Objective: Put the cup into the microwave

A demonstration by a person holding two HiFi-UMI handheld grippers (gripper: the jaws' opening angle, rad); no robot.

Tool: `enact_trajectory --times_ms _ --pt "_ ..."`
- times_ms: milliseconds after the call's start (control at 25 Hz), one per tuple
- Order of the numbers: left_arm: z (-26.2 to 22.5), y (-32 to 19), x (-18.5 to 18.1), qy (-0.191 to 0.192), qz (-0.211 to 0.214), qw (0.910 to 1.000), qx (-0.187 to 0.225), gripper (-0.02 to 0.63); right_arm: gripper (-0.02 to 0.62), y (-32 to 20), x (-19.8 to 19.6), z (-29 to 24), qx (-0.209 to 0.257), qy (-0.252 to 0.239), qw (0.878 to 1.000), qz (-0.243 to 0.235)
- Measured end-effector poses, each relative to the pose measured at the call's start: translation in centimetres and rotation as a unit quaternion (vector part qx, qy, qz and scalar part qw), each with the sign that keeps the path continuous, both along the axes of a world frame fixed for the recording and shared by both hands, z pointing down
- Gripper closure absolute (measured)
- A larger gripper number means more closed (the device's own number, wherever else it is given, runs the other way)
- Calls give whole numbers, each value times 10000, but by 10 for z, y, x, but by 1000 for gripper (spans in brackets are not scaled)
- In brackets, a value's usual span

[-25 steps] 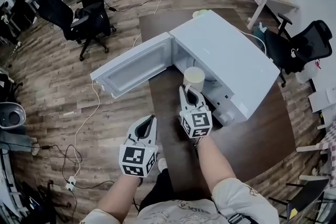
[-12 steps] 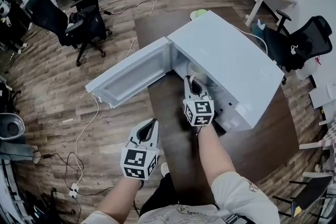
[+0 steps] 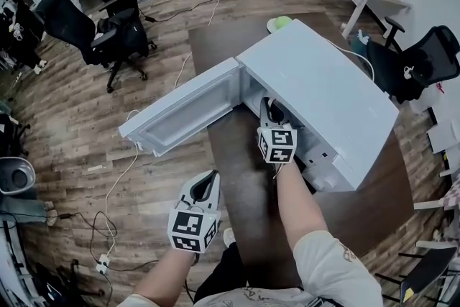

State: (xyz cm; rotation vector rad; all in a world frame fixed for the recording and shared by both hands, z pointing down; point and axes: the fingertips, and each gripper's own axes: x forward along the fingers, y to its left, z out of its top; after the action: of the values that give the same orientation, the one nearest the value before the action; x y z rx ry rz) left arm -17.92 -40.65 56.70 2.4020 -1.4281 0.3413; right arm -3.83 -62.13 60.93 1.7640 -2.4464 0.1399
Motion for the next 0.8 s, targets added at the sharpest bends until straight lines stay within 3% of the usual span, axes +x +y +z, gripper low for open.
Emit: enact_trajectory --times_ms 280,520,640,800 --pt "9 2 7 31 87 9999 -78 592 566 -7 8 8 -19 -22 9996 279" --pt "6 5 10 63 132 9999 -89 592 561 -2 4 15 -126 438 9985 295" --pt "6 7 12 73 135 9998 -107 592 489 3 2 18 -229 635 9975 202" --pt "7 11 15 88 126 9998 -113 592 471 10 6 21 -329 741 9962 305"
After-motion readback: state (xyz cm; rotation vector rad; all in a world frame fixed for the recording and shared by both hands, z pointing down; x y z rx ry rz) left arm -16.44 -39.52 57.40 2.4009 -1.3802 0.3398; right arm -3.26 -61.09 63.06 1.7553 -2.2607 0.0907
